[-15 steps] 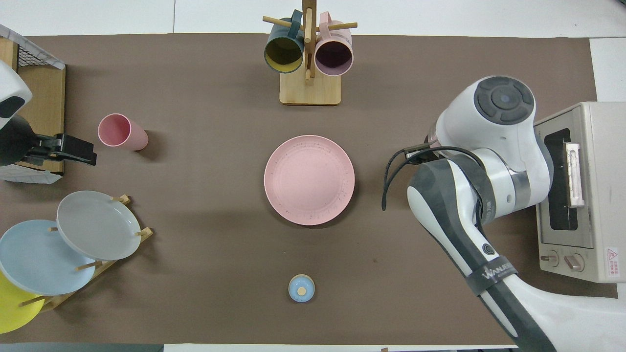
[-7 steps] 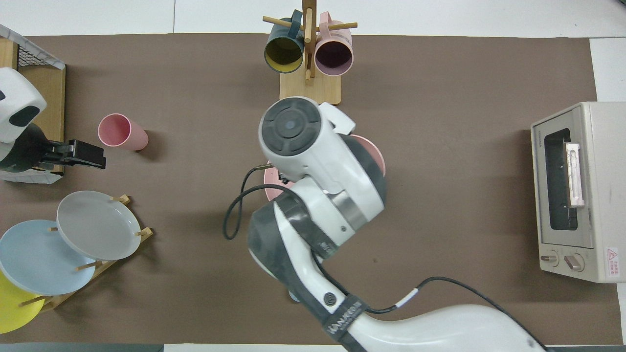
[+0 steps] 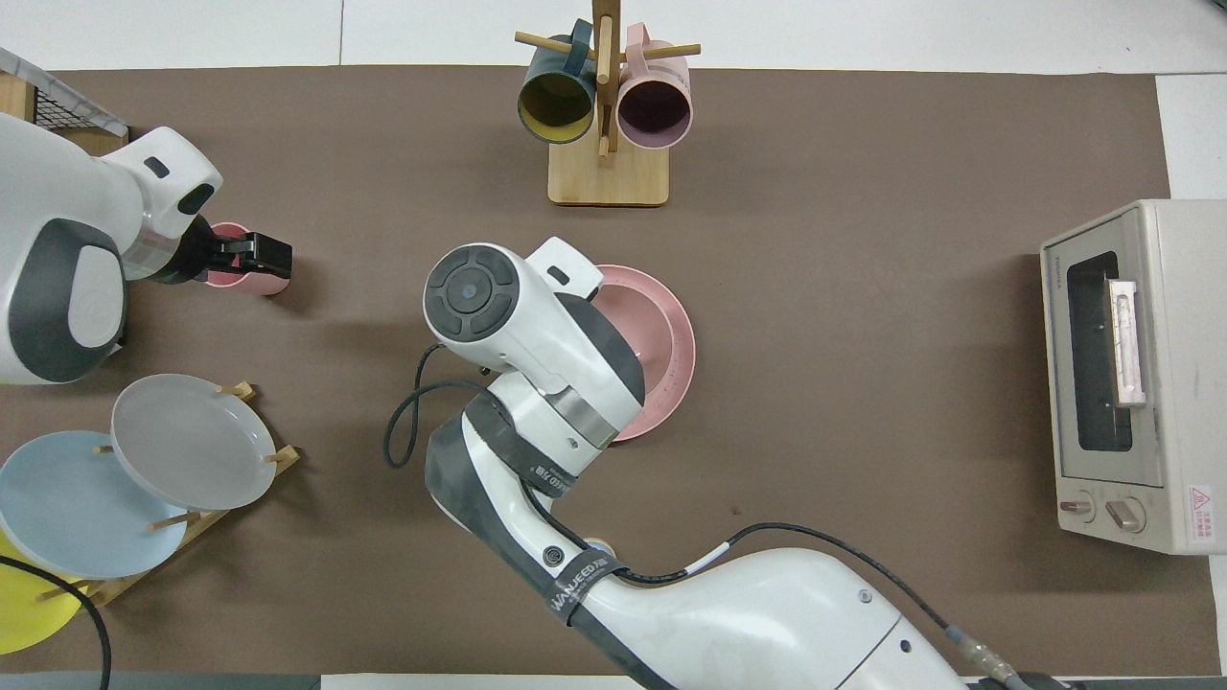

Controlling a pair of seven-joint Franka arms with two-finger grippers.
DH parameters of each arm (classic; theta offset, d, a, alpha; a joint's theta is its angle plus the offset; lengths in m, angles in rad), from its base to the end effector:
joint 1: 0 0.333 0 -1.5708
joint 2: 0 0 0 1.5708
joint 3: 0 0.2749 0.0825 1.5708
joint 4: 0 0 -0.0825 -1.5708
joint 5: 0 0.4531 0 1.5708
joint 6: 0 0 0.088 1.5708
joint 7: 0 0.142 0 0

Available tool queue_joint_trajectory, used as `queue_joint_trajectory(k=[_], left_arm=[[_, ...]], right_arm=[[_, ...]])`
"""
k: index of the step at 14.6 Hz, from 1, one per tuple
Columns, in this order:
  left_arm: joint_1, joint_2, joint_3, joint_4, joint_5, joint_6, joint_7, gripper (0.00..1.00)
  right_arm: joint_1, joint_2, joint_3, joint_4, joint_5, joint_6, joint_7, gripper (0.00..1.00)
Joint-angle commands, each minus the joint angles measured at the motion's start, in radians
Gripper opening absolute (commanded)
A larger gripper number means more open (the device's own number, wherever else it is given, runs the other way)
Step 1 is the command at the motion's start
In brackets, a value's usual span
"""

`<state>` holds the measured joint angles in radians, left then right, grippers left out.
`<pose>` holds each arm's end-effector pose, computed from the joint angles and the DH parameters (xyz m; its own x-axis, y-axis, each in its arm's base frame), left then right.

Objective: Organize tableware
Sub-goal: 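Carry the pink bowl over the pink plate while the left gripper grasps the cup, then lower the pink bowl onto the pink plate and open the right gripper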

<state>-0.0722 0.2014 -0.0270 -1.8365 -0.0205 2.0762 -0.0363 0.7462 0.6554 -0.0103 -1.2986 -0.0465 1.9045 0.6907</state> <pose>0.6675 -0.0678 0.3170 0.9979 -0.0521 0.0373 -0.0531 -0.9983 0.0251 0.5695 0.5107 0.2617 0.9980 0.0632 -0.0070 0.0635 -0.9955 0.0698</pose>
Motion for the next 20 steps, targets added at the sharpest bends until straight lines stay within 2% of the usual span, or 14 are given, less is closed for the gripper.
queue_joint_trajectory(k=[1, 2, 3, 4, 5, 8, 10, 12, 13, 14, 15, 16, 18, 20], left_arm=[[0.009, 0.062, 0.005, 0.025, -0.002, 0.062, -0.014, 1.0], [0.02, 0.073, 0.005, 0.037, -0.004, 0.068, -0.014, 1.0], [0.02, 0.076, 0.005, 0.045, -0.006, 0.067, -0.014, 1.0], [0.02, 0.082, 0.005, 0.046, -0.016, 0.068, -0.014, 1.0], [0.019, 0.082, 0.005, 0.046, -0.016, 0.068, -0.016, 1.0], [0.02, 0.093, 0.005, 0.042, -0.016, 0.09, -0.022, 1.0], [0.017, 0.11, 0.005, 0.04, -0.016, 0.114, -0.022, 1.0], [0.006, 0.119, 0.005, 0.022, -0.015, 0.148, -0.033, 0.99], [0.005, 0.119, 0.005, 0.01, -0.012, 0.16, -0.031, 0.85], [0.003, 0.119, 0.005, 0.005, -0.007, 0.159, -0.025, 0.54], [0.003, 0.119, 0.005, 0.003, 0.001, 0.154, -0.014, 0.14], [0.003, 0.119, 0.005, 0.003, 0.019, 0.148, -0.002, 0.0], [0.003, 0.118, 0.007, -0.001, 0.033, 0.147, 0.012, 0.0], [0.003, 0.118, 0.007, 0.002, 0.045, 0.145, 0.013, 0.0]], right_arm=[[0.018, 0.016, 0.001, 0.021, -0.015, -0.013, 0.032, 0.0], [0.016, 0.016, 0.001, 0.022, -0.023, -0.025, 0.032, 0.0], [0.013, 0.016, 0.001, 0.022, -0.024, -0.03, 0.032, 0.13], [0.016, 0.015, 0.0, 0.024, -0.029, -0.041, 0.032, 0.8], [0.016, 0.015, 0.0, 0.028, -0.059, -0.054, 0.024, 1.0], [-0.001, -0.006, 0.001, 0.039, -0.101, -0.099, 0.013, 1.0], [-0.027, -0.061, -0.008, 0.07, -0.099, -0.137, -0.02, 1.0], [-0.109, -0.143, -0.005, 0.061, -0.083, -0.162, -0.086, 1.0], [-0.151, -0.199, -0.004, 0.039, -0.079, -0.189, -0.108, 1.0], [-0.191, -0.259, -0.003, 0.01, -0.079, -0.24, -0.114, 1.0], [-0.24, -0.317, -0.003, -0.02, -0.078, -0.28, -0.128, 1.0], [-0.298, -0.376, -0.003, -0.045, -0.076, -0.326, -0.185, 1.0], [-0.414, -0.465, -0.003, -0.093, -0.075, -0.416, -0.319, 1.0], [-0.546, -0.544, -0.003, -0.152, -0.026, -0.433, -0.403, 1.0]])
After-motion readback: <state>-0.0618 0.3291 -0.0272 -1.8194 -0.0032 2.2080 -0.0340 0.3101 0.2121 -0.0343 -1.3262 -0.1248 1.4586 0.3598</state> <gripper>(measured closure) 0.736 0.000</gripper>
